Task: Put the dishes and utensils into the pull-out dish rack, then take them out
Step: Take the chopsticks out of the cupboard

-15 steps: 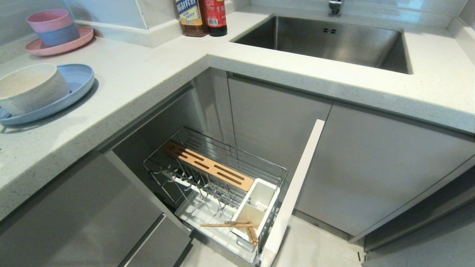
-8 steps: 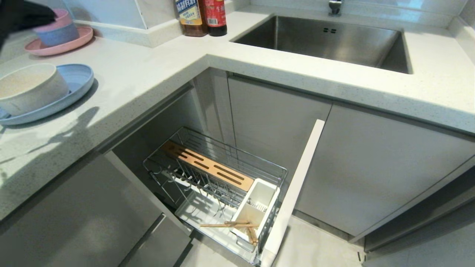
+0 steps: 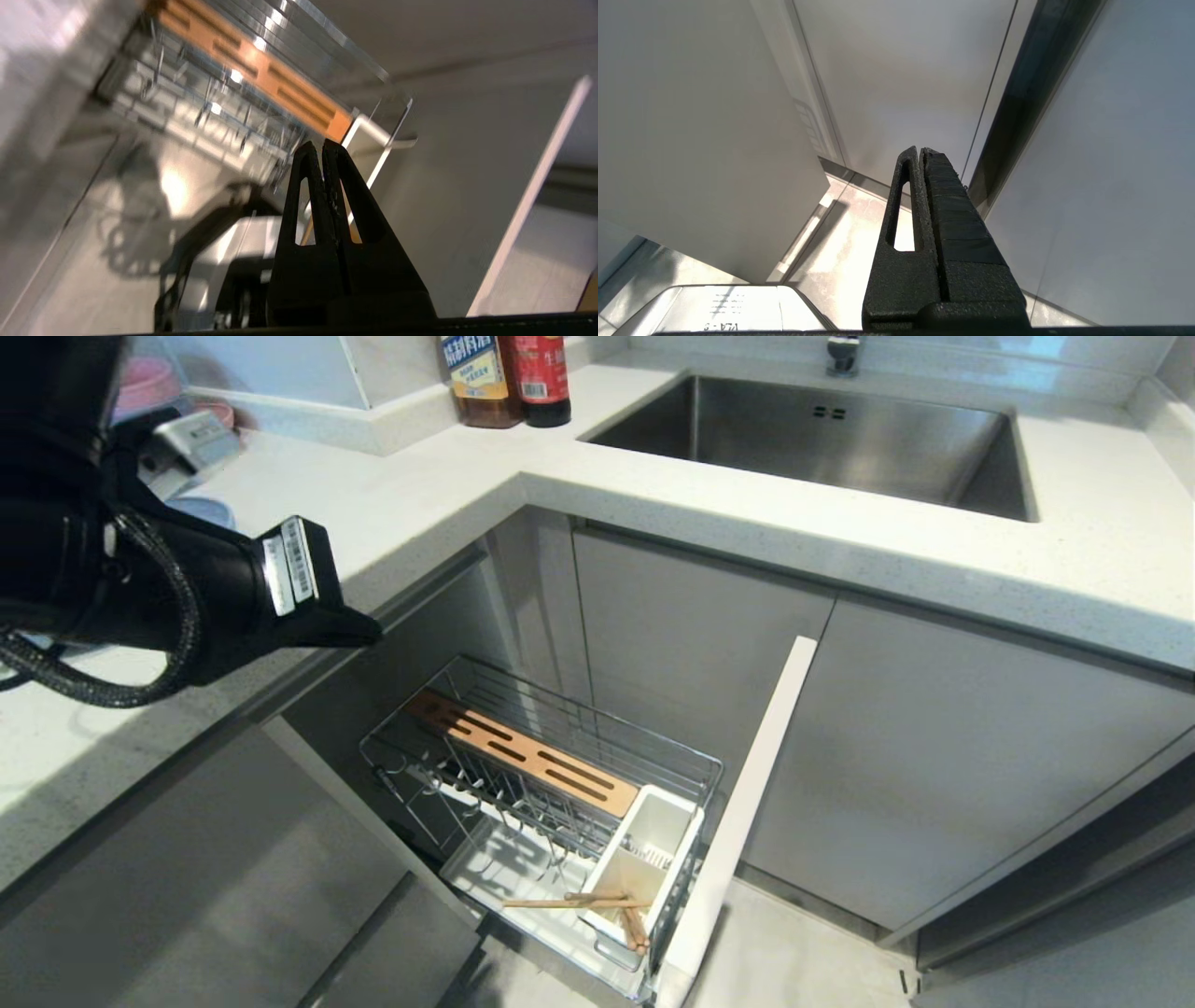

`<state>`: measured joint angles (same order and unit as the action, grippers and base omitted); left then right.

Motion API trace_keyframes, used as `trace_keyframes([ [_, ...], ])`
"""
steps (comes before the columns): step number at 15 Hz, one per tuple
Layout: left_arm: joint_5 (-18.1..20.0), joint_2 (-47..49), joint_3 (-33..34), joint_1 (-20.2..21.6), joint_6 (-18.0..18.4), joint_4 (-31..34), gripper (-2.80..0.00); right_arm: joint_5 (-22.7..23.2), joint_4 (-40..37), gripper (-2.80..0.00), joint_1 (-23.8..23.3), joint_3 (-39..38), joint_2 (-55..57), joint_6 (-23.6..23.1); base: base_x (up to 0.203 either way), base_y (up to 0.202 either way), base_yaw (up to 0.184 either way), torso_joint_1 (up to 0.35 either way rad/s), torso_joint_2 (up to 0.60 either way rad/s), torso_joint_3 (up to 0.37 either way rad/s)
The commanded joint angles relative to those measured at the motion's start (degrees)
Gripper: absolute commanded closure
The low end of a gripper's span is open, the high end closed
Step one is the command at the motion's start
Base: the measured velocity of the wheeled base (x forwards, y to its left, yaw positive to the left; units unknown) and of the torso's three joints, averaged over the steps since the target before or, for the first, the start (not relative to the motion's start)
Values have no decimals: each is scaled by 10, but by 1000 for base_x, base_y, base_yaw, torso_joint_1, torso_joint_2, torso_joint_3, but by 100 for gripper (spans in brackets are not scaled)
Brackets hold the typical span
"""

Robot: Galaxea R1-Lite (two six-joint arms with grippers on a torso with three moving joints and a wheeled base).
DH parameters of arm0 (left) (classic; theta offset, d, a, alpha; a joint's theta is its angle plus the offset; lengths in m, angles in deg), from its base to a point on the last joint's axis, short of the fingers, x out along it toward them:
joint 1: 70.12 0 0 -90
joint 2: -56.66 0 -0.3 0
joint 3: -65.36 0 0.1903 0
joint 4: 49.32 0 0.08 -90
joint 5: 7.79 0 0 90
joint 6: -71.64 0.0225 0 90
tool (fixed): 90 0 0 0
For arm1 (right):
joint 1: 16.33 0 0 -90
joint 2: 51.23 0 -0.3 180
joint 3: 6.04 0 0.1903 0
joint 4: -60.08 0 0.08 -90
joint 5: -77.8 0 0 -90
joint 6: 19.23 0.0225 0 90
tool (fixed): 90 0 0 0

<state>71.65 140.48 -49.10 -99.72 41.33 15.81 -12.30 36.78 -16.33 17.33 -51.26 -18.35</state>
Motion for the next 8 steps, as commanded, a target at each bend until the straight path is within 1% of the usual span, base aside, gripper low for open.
trace_keyframes([
  [1, 7, 32, -17, -11, -2, 51, 0, 0, 0, 0, 0, -1, 0, 0, 0, 0, 0, 0, 0, 0],
  [2, 16, 45, -22, -20, -2, 75, 0, 0, 0, 0, 0, -1, 0, 0, 0, 0, 0, 0, 0, 0],
  [4, 19, 61, -29, -31, -2, 105, 0, 0, 0, 0, 0, -1, 0, 0, 0, 0, 0, 0, 0, 0],
  [6, 29, 72, -41, -52, -3, 141, 0, 0, 0, 0, 0, -1, 0, 0, 0, 0, 0, 0, 0, 0],
  [8, 44, 86, -42, -63, -4, 158, 0, 0, 0, 0, 0, -1, 0, 0, 0, 0, 0, 0, 0, 0],
])
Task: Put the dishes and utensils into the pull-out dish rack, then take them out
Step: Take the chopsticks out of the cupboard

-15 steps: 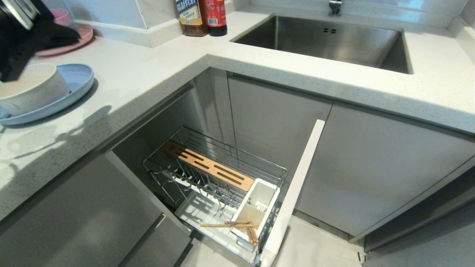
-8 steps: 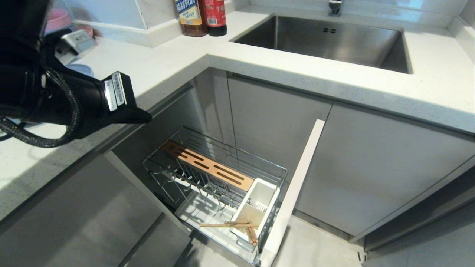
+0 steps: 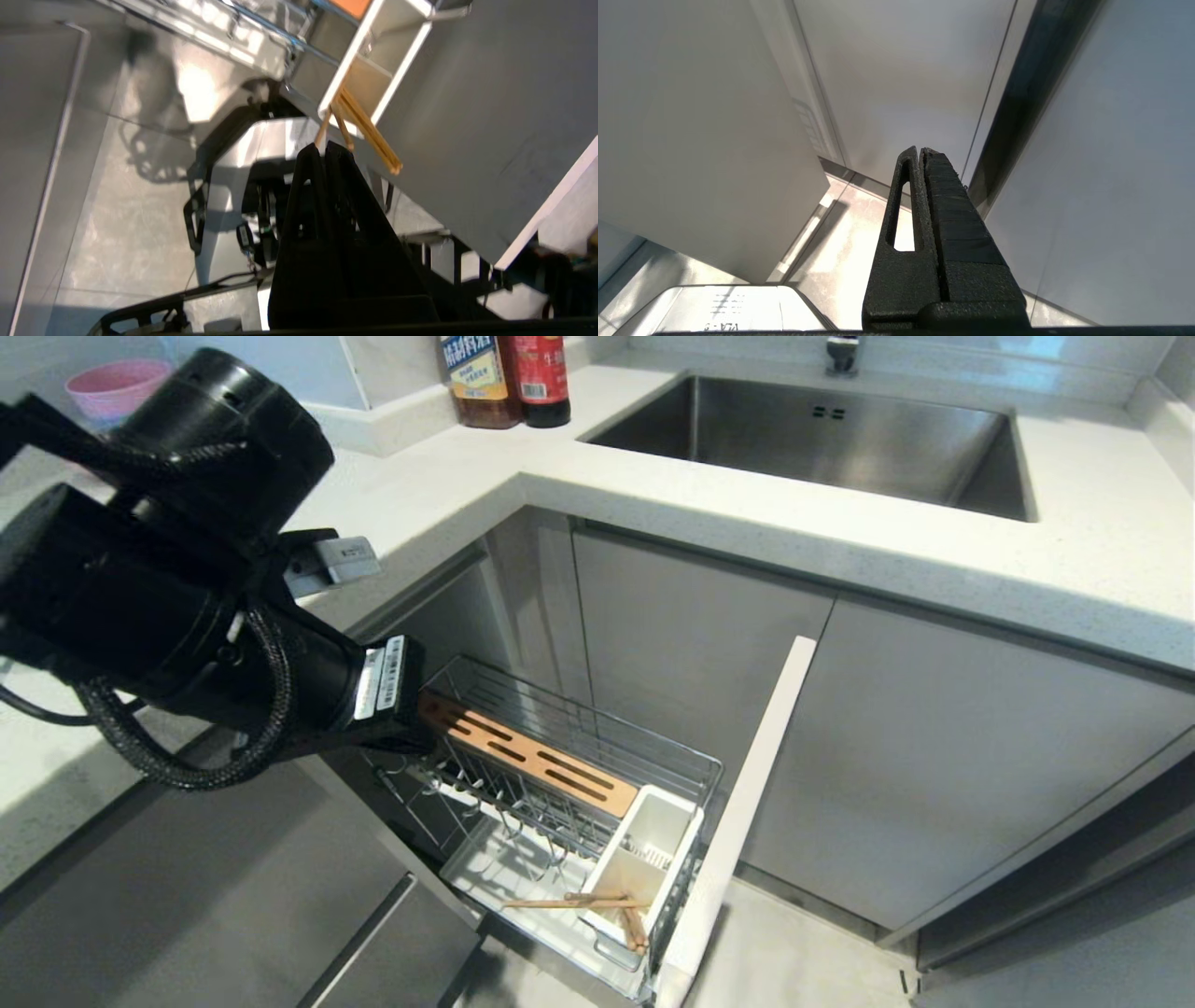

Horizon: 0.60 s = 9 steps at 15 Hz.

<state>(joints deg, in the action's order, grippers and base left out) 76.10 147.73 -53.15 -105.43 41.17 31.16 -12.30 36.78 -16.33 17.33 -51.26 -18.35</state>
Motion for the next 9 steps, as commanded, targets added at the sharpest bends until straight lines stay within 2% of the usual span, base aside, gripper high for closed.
trace_keyframes([
  [1, 10, 18, -1, -11, -2, 6, 0, 0, 0, 0, 0, -1, 0, 0, 0, 0, 0, 0, 0, 0],
  [4, 51, 23, -1, -27, -2, 12, 0, 0, 0, 0, 0, -1, 0, 0, 0, 0, 0, 0, 0, 0],
  [9, 55, 63, 1, -42, -1, 45, 0, 0, 0, 0, 0, -1, 0, 0, 0, 0, 0, 0, 0, 0],
])
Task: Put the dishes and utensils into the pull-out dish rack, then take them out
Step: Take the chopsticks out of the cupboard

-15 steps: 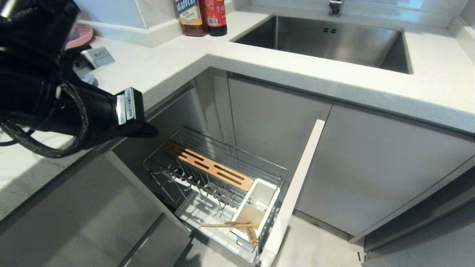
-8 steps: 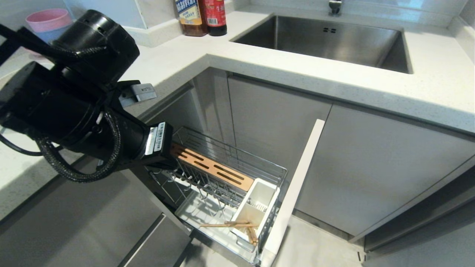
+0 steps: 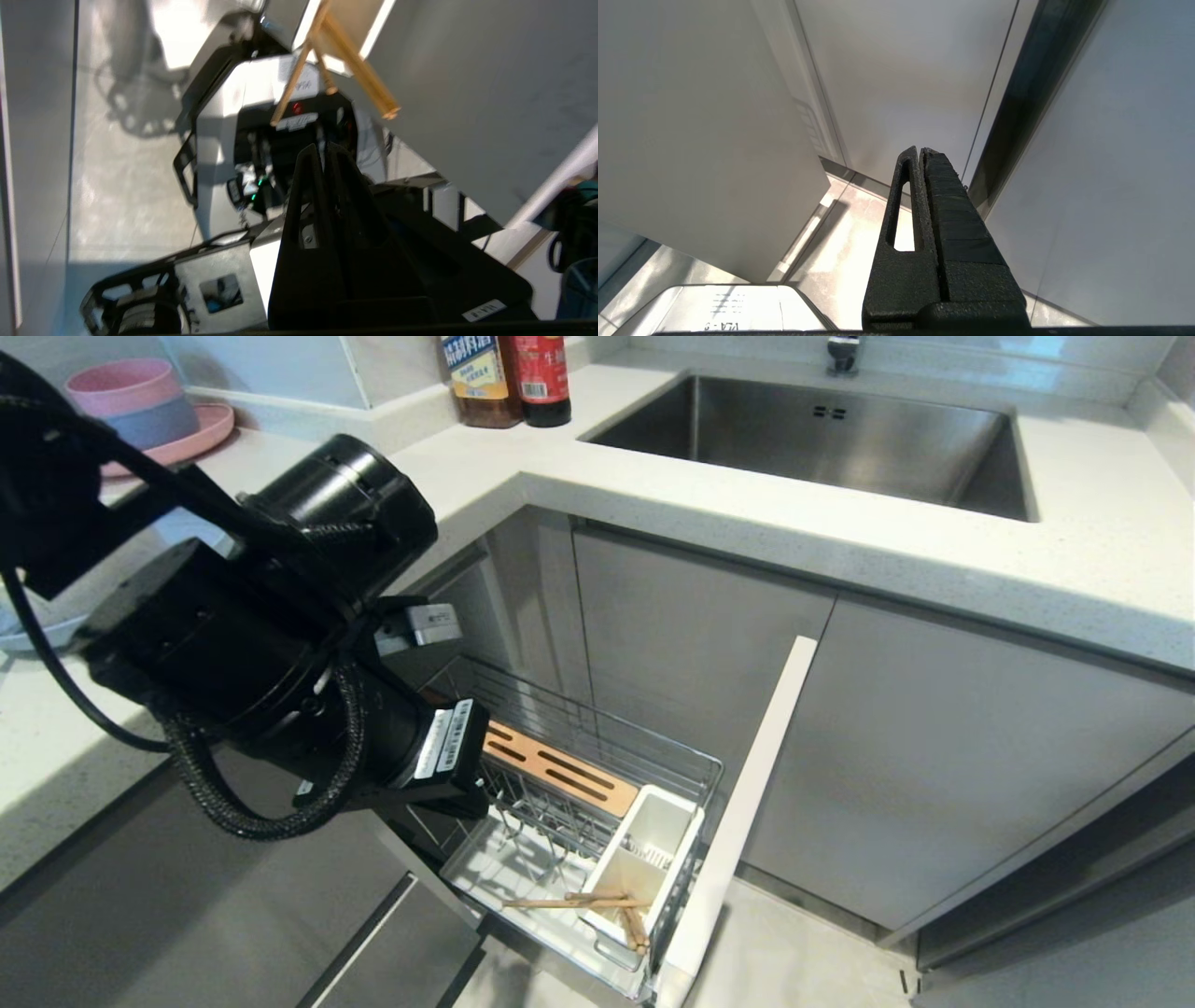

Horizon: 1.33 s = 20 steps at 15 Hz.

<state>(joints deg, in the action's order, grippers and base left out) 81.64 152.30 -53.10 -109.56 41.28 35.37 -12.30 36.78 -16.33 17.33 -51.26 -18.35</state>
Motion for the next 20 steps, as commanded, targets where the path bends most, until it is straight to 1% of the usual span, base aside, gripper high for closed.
trace_keyframes([
  [1, 0, 31, -1, -1, -1, 13, 0, 0, 0, 0, 0, -1, 0, 0, 0, 0, 0, 0, 0, 0],
  [3, 4, 56, 0, -1, 21, 29, 0, 0, 0, 0, 0, -1, 0, 0, 0, 0, 0, 0, 0, 0],
  [4, 16, 72, 0, -1, 27, 33, 0, 0, 0, 0, 0, -1, 0, 0, 0, 0, 0, 0, 0, 0],
  [5, 31, 85, 0, 0, 30, 34, 0, 0, 0, 0, 0, -1, 0, 0, 0, 0, 0, 0, 0, 0],
  [7, 47, 103, -4, 2, 31, 33, 0, 0, 0, 0, 0, -1, 0, 0, 0, 0, 0, 0, 0, 0],
  [12, 68, 148, -18, 8, 31, 40, 0, 0, 0, 0, 0, 0, 0, 0, 0, 0, 0, 0, 0, 0],
  [13, 69, 151, -20, 8, 31, 40, -280, 0, 0, 0, 0, -1, 0, 0, 0, 0, 0, 0, 0, 0],
  [16, 69, 155, -32, 12, 29, 40, -280, 0, 0, 0, 0, -1, 0, 0, 0, 0, 0, 0, 0, 0],
  [20, 74, 176, -42, 28, 30, 38, -280, 0, 0, 0, 0, 7, 0, 0, 0, 0, 0, 0, 0, 0],
])
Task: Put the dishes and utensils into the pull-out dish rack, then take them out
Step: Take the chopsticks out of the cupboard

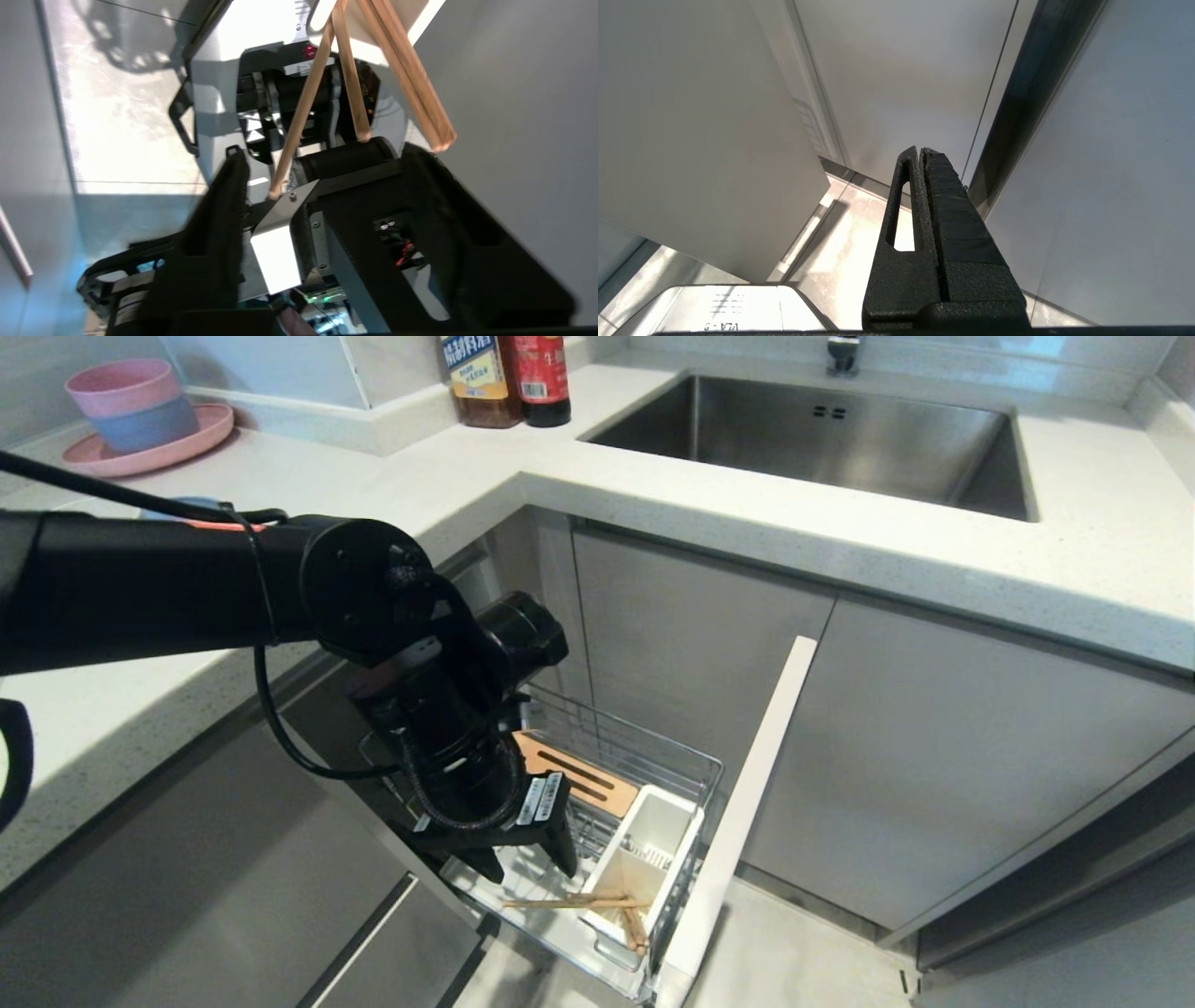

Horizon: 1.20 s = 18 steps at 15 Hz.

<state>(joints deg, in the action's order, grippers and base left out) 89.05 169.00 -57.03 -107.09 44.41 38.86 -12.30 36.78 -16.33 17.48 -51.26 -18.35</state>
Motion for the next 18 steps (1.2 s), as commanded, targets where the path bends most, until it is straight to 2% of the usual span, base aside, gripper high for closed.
trace_keyframes([
  [1, 12, 18, -7, 12, 0, 3, -280, 0, 0, 0, 0, -2, 0, 0, 0, 0, 0, 0, 0, 0],
  [7, 81, 72, -41, 30, 4, 19, -280, 0, 0, 0, 0, -2, 0, 0, 0, 0, 0, 0, 0, 0],
  [10, 85, 90, -62, 30, 38, 87, -280, 0, 0, 0, 0, -2, 0, 0, 0, 0, 0, 0, 0, 0],
  [18, 97, 143, -82, 29, 66, 136, -280, 0, 0, 0, 0, -2, 0, 0, 0, 0, 0, 0, 0, 0],
])
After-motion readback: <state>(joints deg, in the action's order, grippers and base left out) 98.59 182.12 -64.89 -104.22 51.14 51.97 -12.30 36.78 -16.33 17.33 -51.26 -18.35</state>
